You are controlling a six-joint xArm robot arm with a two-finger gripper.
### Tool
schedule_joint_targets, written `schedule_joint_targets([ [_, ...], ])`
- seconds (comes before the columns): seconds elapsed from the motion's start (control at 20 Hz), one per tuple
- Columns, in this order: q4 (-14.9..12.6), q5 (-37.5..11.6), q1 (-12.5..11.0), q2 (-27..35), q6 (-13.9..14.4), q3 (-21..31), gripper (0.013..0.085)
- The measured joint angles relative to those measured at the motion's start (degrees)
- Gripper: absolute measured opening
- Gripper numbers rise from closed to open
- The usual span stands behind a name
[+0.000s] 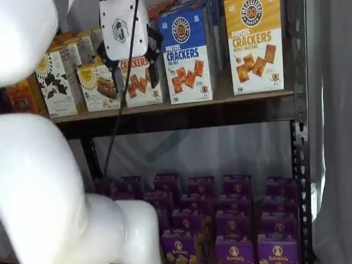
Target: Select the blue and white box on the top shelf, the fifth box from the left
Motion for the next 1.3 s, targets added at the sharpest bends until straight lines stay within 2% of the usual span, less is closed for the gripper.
schedule_joint_targets([
  [0.05, 0.9, -0.1, -0.9, -0.1, -0.4, 0.1, 0.0850],
  [0.1, 3.7, -0.3, -3.5, -0.4, -1.7, 0.4, 0.0850],
  [0.15, 4.9, -0.5, -4.4, -0.5, -2.2, 0.5, 0.0850],
  [0.3, 5.3, -0.7, -4.3, -0.5, -2.2, 0.5, 0.0850],
  [0.5, 3.1, -2.5, -2.1, -0.6, -1.1, 0.8, 0.0850],
  [0.65, 0.9, -6.2, -0.6, -0.4, -0.4, 1.0, 0.0850],
  [0.8, -0.4, -9.7, -0.1, 0.7, -0.4, 0.4, 0.0850],
  [1.15, -2.0, -15.5, -2.7, 7.5, -3.2, -4.5, 0.0850],
  [1.3, -0.9, -16.6, -5.0, 10.9, -5.2, -7.3, 0.0850],
])
